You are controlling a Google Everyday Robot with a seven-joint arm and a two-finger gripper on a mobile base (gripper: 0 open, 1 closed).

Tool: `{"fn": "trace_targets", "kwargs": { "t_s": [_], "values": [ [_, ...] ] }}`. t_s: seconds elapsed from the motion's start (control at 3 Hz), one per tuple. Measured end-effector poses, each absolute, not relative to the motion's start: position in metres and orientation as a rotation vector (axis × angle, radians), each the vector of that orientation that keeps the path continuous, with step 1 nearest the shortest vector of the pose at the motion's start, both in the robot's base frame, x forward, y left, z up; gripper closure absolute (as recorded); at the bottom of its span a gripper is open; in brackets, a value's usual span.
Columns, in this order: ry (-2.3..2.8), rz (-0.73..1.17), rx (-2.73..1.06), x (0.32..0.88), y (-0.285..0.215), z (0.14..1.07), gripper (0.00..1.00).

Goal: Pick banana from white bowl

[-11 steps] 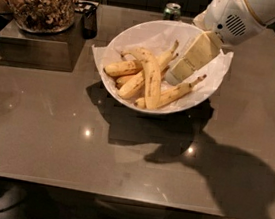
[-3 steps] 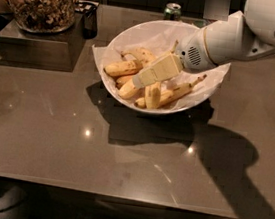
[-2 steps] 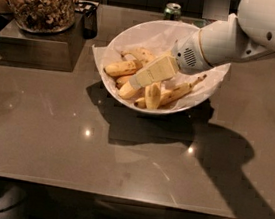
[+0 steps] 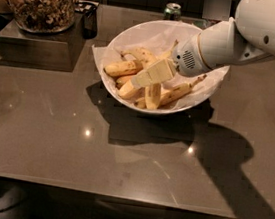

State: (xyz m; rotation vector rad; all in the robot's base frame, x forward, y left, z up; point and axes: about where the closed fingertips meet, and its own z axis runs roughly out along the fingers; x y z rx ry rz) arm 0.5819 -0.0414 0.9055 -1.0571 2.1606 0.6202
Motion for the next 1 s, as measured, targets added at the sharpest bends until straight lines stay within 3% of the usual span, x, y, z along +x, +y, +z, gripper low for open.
{"fn": "trace_targets", "kwargs": {
  "t_s": [1.0],
  "values": [
    [2.161,0.62,-1.057,0.5819,-0.0414,0.9055,0.89]
  ]
}}
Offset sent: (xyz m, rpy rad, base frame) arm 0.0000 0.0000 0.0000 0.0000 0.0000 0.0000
